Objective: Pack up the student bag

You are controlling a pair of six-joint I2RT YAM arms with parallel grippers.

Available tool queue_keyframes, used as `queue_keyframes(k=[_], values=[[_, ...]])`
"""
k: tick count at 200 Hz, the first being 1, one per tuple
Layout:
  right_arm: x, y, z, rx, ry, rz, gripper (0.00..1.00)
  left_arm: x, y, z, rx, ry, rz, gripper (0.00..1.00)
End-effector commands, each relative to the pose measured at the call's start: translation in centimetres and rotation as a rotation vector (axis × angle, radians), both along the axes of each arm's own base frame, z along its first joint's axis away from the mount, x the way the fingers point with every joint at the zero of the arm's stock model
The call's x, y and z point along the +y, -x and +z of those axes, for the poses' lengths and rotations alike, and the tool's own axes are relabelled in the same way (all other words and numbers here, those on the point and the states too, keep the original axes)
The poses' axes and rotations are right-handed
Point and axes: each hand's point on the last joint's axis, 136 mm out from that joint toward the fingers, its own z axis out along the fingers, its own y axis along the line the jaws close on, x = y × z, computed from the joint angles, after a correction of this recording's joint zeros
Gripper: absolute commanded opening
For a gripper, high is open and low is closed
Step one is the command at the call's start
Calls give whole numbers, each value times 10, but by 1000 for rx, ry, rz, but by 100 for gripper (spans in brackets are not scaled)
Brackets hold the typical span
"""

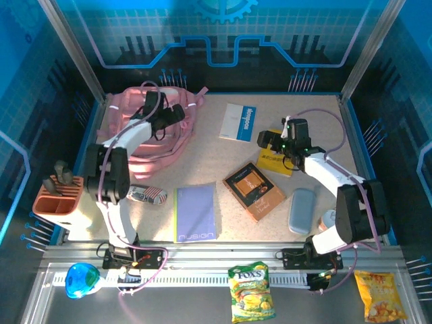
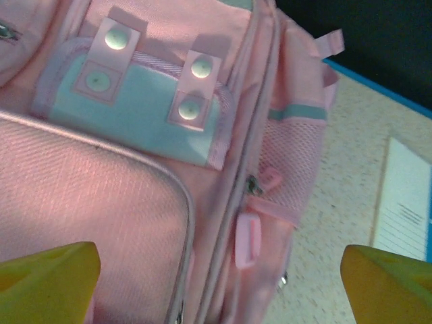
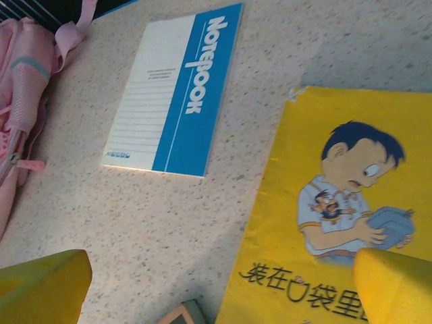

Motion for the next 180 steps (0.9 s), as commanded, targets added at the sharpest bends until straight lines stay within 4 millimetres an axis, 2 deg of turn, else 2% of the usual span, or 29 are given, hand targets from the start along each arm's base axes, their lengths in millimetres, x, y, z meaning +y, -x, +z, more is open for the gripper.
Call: queue_keyframes(k=[1,30,61,87,114,146,167,180], values=[[16,-2,3,32,-53,30,100,14,2,-27,138,-46,98,91],[21,-1,0,48,-67,34,100,4,2,-53,226,-68,63,88],[24,0,-5,66,-77,39,100,-18,20,-80,308,-58,-35,88],[29,1,-8,81,-88,45,100,-52,46,-99,360,-43,-170,87],[37,0,-8,83,-102,56,100,-93,76,-112,394,-59,-323,86],[51,0,-6,83,-114,82,100,-129,104,-111,388,-58,-448,83],[65,-2,-7,90,-136,110,100,-152,112,-95,342,-54,-533,84],[76,-6,-5,92,-150,133,98,-153,110,-80,305,-71,-537,85]])
